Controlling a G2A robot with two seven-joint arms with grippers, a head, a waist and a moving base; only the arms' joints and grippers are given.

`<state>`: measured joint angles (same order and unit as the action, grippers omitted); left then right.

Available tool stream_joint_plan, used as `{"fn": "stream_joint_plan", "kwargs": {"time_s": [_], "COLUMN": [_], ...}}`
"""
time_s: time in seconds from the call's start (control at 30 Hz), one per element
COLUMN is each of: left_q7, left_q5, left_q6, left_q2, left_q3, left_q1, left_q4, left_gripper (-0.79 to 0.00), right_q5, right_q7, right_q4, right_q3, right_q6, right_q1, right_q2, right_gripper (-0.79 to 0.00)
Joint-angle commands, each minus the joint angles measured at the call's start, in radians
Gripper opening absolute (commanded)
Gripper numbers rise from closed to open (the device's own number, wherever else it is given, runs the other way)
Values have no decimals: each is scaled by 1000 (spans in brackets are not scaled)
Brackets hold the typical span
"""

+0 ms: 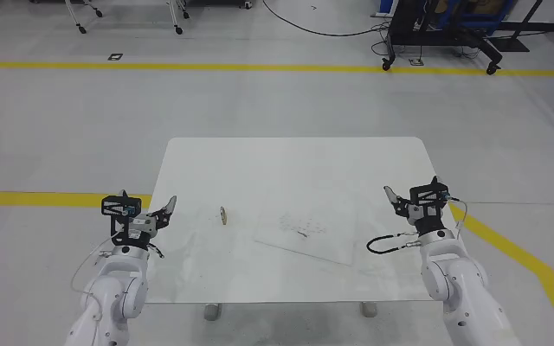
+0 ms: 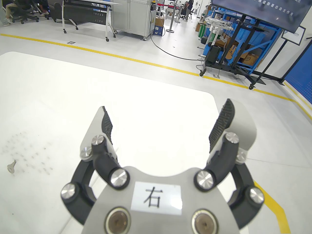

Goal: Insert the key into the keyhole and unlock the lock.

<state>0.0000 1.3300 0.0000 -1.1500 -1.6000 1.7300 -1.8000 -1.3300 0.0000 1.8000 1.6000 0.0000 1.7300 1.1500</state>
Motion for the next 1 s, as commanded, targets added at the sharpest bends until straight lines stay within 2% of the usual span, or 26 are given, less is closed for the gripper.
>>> {"fn": "stream_joint_plan", "kwargs": {"time_s": [0.0,0.33,0.63,0.73,0.97], "left_q7": [0,0,0,0,0], "left_q5": [0,0,0,0,0], "left_q6": [0,0,0,0,0], "left_q2": [0,0,0,0,0], "left_q3": [0,0,0,0,0], "left_q1": [0,0,0,0,0], "left_q4": [0,0,0,0,0], "left_gripper": [-1,0,0,0,0], "right_q5": [0,3,-10,-42,-39], "right_q7": [0,2,120,159,172], "right_q4": [0,-1,-86,-114,-118], "right_q3": [0,-6,-153,-218,-224], "right_q6": [0,-9,-191,-199,-203], "right_q1": [0,-1,-98,-116,-123], "right_q2": [0,0,7,13,14], "right_gripper": [0,0,0,0,0]}}
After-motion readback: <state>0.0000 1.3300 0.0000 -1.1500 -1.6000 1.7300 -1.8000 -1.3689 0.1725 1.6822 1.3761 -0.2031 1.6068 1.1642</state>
